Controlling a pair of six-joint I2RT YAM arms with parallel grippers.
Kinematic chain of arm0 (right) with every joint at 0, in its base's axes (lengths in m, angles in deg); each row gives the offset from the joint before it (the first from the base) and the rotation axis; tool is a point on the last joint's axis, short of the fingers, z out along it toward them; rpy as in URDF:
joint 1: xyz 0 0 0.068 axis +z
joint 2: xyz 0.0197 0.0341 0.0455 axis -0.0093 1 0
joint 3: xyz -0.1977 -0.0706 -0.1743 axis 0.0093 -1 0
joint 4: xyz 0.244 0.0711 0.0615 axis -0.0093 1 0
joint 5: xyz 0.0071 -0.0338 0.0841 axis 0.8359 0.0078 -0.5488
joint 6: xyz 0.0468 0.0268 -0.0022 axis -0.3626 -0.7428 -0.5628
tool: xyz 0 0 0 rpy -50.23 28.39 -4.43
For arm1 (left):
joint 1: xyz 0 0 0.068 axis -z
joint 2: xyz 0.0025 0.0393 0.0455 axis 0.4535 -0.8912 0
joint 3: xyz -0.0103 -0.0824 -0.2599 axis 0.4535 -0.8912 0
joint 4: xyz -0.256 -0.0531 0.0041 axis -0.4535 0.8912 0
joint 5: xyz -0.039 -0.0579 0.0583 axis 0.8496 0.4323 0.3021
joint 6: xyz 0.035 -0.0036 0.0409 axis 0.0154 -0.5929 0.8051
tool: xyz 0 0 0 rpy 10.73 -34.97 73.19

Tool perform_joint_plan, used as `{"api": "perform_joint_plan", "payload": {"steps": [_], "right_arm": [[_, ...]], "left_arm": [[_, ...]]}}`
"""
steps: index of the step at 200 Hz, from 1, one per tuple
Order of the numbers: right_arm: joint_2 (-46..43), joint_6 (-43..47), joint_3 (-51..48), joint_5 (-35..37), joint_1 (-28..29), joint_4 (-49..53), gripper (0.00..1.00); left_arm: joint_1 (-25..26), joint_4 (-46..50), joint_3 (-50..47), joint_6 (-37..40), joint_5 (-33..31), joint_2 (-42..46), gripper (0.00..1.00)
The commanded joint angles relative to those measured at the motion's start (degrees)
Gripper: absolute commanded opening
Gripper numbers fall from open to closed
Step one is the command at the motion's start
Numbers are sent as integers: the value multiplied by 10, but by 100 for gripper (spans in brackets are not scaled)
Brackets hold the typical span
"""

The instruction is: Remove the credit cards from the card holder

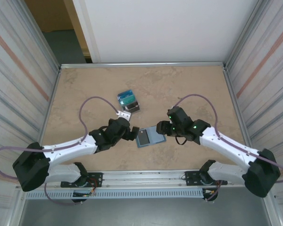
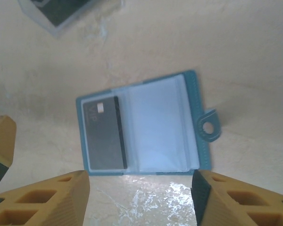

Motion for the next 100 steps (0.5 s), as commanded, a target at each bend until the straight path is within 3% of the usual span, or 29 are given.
{"api": "perform_joint_plan", "payload": {"steps": [1, 30, 100], "right_arm": [[36, 3, 14, -45, 8, -42, 54], [95, 2, 12, -87, 8, -88, 47], [203, 8, 42, -129, 9, -111, 43]], "left_arm": [[6, 28, -5, -35, 8, -10, 99], [11, 62, 7, -44, 7, -46, 97], [14, 63, 53, -34, -5, -149, 95]]}}
